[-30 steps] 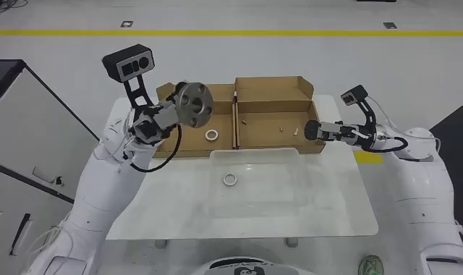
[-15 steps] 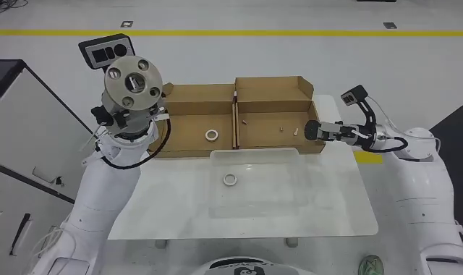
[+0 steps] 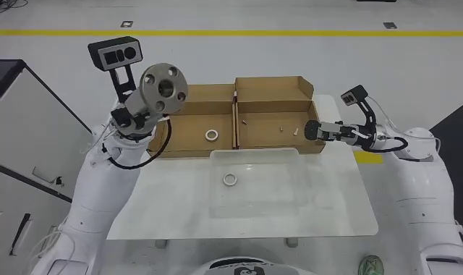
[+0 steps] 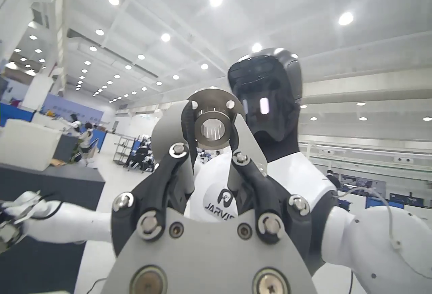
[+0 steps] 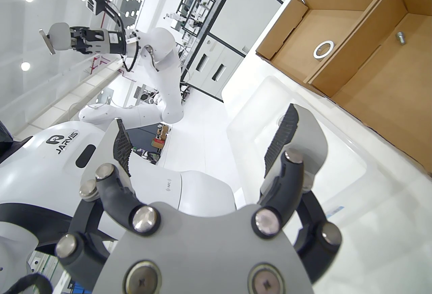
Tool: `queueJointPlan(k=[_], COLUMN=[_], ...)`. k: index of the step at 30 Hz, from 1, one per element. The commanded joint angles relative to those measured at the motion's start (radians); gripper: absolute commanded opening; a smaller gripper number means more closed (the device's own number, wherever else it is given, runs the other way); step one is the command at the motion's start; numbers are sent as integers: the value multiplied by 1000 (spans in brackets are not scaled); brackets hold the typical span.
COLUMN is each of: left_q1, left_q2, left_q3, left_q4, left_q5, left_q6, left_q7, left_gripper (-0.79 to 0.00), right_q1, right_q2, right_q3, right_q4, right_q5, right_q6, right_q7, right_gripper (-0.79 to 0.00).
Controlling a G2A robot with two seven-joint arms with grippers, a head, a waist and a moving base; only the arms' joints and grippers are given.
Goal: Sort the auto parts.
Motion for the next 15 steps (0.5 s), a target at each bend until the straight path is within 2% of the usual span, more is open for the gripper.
queueJointPlan(k=[1, 15], left_q1=[9, 33], left_q2=[2, 17], left_q3=[-13, -45], left_q4=[1, 28], left_q5=[110, 651], left_q6=[21, 186], left_q7=[23, 73], left_gripper=[-785, -785], right_q1=[0, 0], right_q2=[0, 0], right_q3=[0, 0], right_q4=[0, 0], right_q5=[0, 0], right_q6=[0, 0], right_q7=[0, 0], right_gripper=[0, 0])
